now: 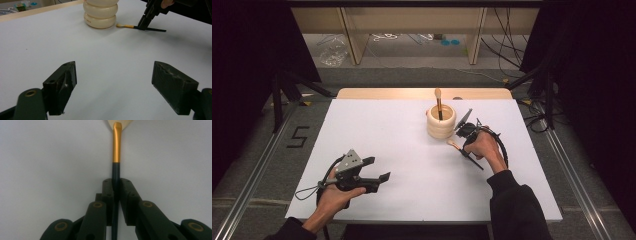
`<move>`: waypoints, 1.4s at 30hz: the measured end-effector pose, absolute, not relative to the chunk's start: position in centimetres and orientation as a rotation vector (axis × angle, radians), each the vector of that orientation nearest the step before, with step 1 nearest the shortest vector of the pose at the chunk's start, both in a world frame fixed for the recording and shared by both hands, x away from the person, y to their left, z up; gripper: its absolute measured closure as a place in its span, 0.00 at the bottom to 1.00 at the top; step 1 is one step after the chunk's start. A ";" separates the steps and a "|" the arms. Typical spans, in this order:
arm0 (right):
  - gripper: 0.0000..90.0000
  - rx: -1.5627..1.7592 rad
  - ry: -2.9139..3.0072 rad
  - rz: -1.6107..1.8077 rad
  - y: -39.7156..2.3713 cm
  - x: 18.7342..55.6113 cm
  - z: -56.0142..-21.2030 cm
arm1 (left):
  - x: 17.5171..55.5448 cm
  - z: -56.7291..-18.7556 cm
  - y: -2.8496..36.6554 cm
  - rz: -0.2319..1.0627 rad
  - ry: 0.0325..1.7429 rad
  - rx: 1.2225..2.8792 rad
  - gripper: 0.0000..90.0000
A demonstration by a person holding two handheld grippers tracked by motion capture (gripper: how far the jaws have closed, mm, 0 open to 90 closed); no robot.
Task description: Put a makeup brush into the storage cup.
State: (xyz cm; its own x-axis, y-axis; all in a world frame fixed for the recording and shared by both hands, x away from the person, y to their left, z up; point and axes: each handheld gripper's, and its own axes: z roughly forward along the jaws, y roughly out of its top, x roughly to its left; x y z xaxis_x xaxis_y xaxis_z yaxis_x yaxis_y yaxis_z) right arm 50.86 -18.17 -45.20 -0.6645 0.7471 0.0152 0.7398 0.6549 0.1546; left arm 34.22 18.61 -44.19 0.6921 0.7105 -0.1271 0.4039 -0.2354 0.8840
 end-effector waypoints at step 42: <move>0.92 1.215 2.720 0.411 -21.0 50.8 -43.1 | 34.3 -44.1 18.7 0.371 0.875 1.861 0.23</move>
